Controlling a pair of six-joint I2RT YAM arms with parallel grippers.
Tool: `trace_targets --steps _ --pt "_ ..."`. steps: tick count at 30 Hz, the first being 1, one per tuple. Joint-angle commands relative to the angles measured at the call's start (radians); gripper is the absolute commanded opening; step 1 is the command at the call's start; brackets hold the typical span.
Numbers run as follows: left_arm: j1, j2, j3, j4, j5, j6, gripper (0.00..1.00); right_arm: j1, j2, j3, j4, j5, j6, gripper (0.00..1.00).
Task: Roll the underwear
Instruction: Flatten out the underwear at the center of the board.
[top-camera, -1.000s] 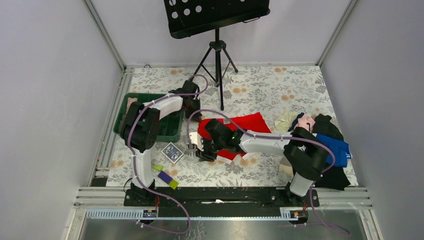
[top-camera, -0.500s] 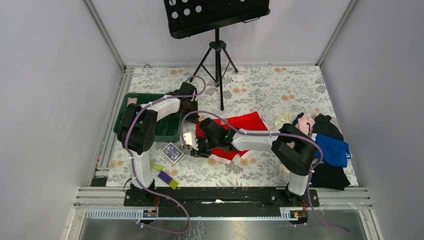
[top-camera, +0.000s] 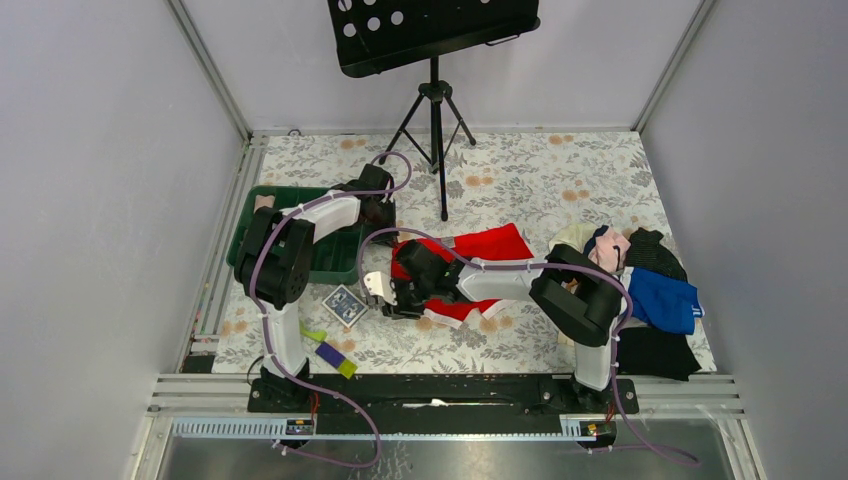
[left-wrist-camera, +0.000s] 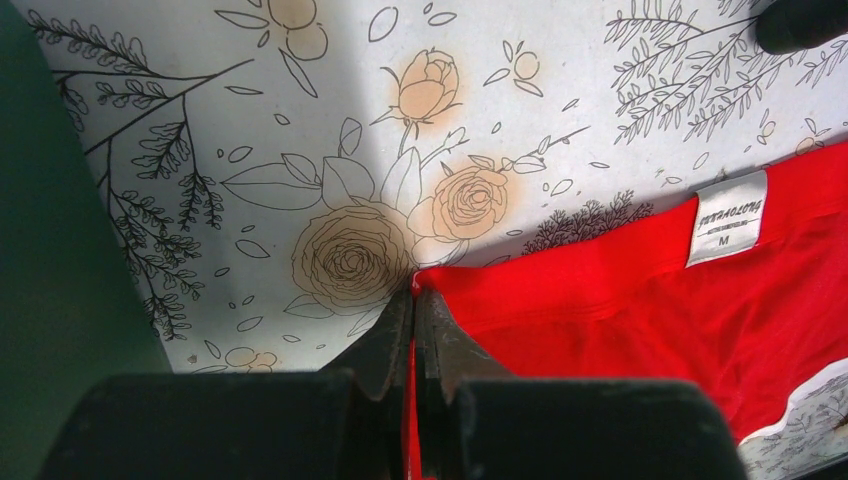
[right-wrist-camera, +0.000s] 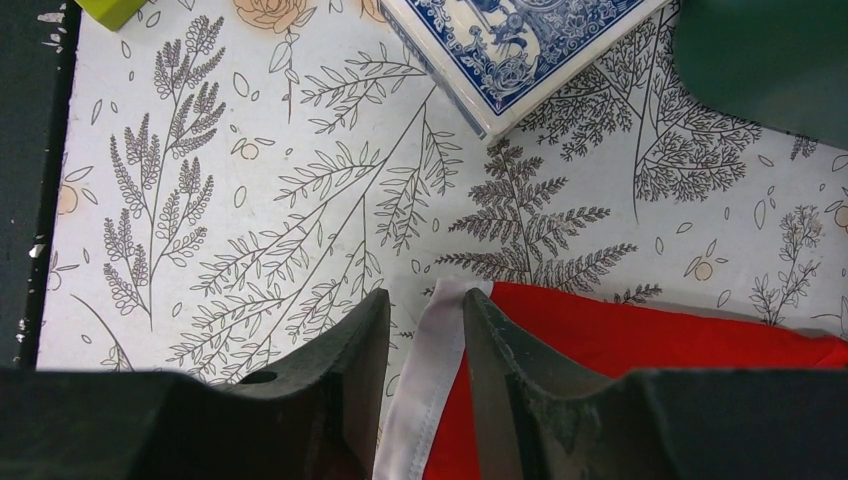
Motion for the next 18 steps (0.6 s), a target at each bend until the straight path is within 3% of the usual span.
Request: trace_targets --steps 1,18 --pt "0.005 -0.023 0.012 0.005 -0.007 0.014 0.00 0.010 0.014 0.030 -0.002 0.011 -0.022 0.40" --pt "0.007 -0.030 0.012 -0.006 0.008 0.007 0.00 0.010 0.100 0.039 -0.012 0.085 -0.011 0.40"
